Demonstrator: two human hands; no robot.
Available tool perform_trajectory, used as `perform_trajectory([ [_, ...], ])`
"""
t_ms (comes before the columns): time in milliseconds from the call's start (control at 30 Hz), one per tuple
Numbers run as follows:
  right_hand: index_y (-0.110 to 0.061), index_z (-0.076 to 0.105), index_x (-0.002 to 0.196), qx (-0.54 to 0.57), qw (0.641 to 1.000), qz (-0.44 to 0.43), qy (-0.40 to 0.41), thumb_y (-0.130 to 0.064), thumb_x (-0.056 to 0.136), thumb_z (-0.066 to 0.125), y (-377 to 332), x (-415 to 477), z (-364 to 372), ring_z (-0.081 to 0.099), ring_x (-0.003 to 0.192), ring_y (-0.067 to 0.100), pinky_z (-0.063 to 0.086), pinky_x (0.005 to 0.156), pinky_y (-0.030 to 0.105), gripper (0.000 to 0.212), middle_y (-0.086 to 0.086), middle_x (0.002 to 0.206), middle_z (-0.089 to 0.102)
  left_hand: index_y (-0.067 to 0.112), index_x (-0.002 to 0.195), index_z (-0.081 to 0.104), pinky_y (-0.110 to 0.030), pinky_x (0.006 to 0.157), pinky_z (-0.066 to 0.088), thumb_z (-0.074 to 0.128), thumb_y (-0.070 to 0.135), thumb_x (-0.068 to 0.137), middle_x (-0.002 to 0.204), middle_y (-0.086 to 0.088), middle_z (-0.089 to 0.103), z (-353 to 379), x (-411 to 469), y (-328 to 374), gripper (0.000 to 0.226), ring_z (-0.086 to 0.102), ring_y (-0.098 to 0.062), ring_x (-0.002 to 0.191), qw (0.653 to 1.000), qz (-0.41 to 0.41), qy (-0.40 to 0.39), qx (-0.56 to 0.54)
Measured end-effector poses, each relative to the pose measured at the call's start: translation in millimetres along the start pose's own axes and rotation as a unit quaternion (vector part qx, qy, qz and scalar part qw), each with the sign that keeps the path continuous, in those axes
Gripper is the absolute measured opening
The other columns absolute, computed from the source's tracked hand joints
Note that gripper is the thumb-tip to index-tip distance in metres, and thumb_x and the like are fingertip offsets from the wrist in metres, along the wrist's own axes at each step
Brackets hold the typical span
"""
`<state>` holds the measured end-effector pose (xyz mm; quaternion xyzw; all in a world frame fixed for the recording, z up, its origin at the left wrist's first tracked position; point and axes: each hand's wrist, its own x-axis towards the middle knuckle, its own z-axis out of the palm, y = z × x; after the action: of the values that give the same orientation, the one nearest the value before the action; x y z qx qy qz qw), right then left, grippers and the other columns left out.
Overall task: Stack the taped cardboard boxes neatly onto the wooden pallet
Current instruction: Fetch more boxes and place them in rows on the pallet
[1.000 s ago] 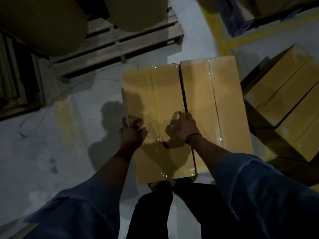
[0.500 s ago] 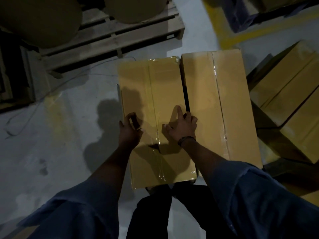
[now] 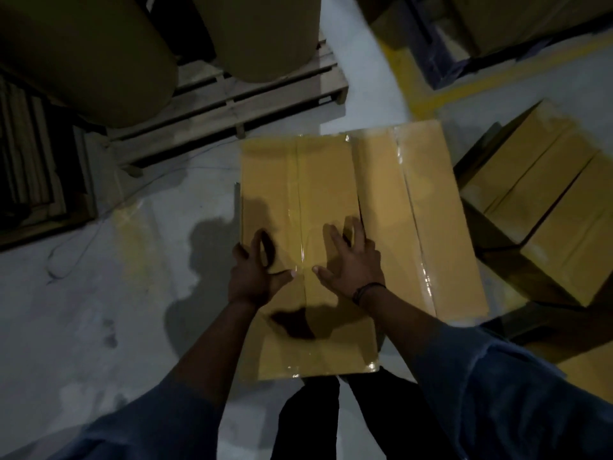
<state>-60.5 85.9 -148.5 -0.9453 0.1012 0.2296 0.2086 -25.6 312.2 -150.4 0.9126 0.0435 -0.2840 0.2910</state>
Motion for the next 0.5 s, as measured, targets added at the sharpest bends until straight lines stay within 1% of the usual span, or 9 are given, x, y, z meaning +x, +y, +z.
perform_trajectory([
  [33, -0.045, 0.007, 0.159, -0.008, 1.0, 0.0, 0.0, -0.075, 0.084, 0.055, -5.5, -12.8, -11.3, 0.026, 0.14, 0.041, 0.033, 0.112, 0.055, 0.094, 0.0, 0.166, -0.02, 0.04, 0.16, 0.013, -0.055, 0.089, 0.057, 0.084, 0.077, 0.057, 0.152, -0.018, 0.028, -12.3, -10.9, 6.9, 0.13, 0.061, -0.046, 0.113, 1.0, 0.003, 0.005, 0.015],
  [67, -0.045, 0.01, 0.159, -0.017, 1.0, 0.0, 0.004, -0.078, 0.084, 0.051, -10.8, -26.0, -22.2, 0.026, 0.139, 0.041, 0.033, 0.111, 0.054, 0.091, -0.001, 0.166, -0.017, 0.043, 0.159, 0.009, -0.055, 0.09, 0.057, 0.08, 0.083, 0.054, 0.155, -0.017, 0.023, -26.0, -22.9, 15.7, 0.133, 0.06, -0.046, 0.115, 0.999, 0.006, 0.006, 0.039],
  [100, -0.045, 0.015, 0.158, -0.026, 1.0, 0.002, 0.012, -0.081, 0.084, 0.047, -16.6, -38.7, -33.1, 0.027, 0.138, 0.04, 0.033, 0.111, 0.052, 0.089, -0.002, 0.167, -0.013, 0.043, 0.161, 0.003, -0.055, 0.093, 0.055, 0.075, 0.088, 0.054, 0.162, -0.017, 0.014, -38.7, -34.8, 23.8, 0.136, 0.057, -0.046, 0.122, 0.997, 0.011, 0.006, 0.071],
  [167, -0.045, 0.027, 0.156, -0.031, 0.999, 0.009, 0.021, -0.085, 0.082, 0.043, -28.4, -63.9, -55.3, 0.028, 0.135, 0.038, 0.032, 0.109, 0.05, 0.085, -0.001, 0.167, -0.002, 0.037, 0.163, -0.007, -0.056, 0.101, 0.051, 0.069, 0.092, 0.057, 0.168, -0.012, -0.01, -61.3, -62.3, 41.3, 0.141, 0.049, -0.047, 0.132, 0.992, 0.034, 0.013, 0.12],
  [233, -0.044, 0.036, 0.152, -0.018, 0.999, 0.021, 0.029, -0.086, 0.08, 0.045, -39.3, -89.9, -81.3, 0.029, 0.135, 0.037, 0.031, 0.11, 0.049, 0.084, -0.001, 0.167, 0.009, 0.038, 0.162, -0.011, -0.06, 0.107, 0.046, 0.069, 0.092, 0.057, 0.165, 0.0, -0.021, -80.7, -90.6, 58.4, 0.143, 0.045, -0.048, 0.137, 0.991, 0.068, 0.009, 0.118],
  [267, -0.044, 0.039, 0.15, -0.008, 0.999, 0.031, 0.033, -0.086, 0.078, 0.047, -44.1, -103.7, -94.0, 0.03, 0.135, 0.036, 0.03, 0.111, 0.049, 0.084, -0.002, 0.165, 0.014, 0.04, 0.161, -0.011, -0.061, 0.109, 0.044, 0.071, 0.091, 0.056, 0.164, 0.005, -0.023, -88.9, -104.9, 66.5, 0.143, 0.041, -0.047, 0.141, 0.991, 0.08, 0.002, 0.111],
  [333, -0.044, 0.041, 0.148, 0.017, 0.998, 0.046, 0.042, -0.085, 0.075, 0.051, -50.3, -130.4, -113.3, 0.031, 0.135, 0.034, 0.031, 0.111, 0.05, 0.084, -0.004, 0.162, 0.017, 0.039, 0.163, -0.005, -0.062, 0.111, 0.043, 0.075, 0.087, 0.056, 0.164, 0.01, -0.024, -100.0, -131.8, 77.8, 0.142, 0.034, -0.044, 0.146, 0.989, 0.101, 0.004, 0.108],
  [400, -0.045, 0.04, 0.148, 0.028, 0.997, 0.043, 0.058, -0.085, 0.074, 0.052, -53.2, -153.8, -123.2, 0.03, 0.134, 0.032, 0.033, 0.11, 0.05, 0.085, -0.007, 0.16, 0.016, 0.038, 0.164, -0.001, -0.062, 0.111, 0.042, 0.075, 0.087, 0.057, 0.164, 0.009, -0.023, -107.2, -160.0, 85.7, 0.14, 0.031, -0.043, 0.147, 0.985, 0.119, 0.017, 0.122],
  [500, -0.045, 0.04, 0.148, 0.029, 0.995, 0.036, 0.087, -0.086, 0.073, 0.053, -53.5, -184.2, -133.9, 0.03, 0.134, 0.032, 0.032, 0.11, 0.049, 0.086, -0.008, 0.16, 0.016, 0.042, 0.163, -0.006, -0.062, 0.111, 0.042, 0.07, 0.091, 0.059, 0.166, 0.007, -0.022, -112.0, -192.1, 91.6, 0.137, 0.034, -0.045, 0.145, 0.98, 0.135, 0.029, 0.147],
])
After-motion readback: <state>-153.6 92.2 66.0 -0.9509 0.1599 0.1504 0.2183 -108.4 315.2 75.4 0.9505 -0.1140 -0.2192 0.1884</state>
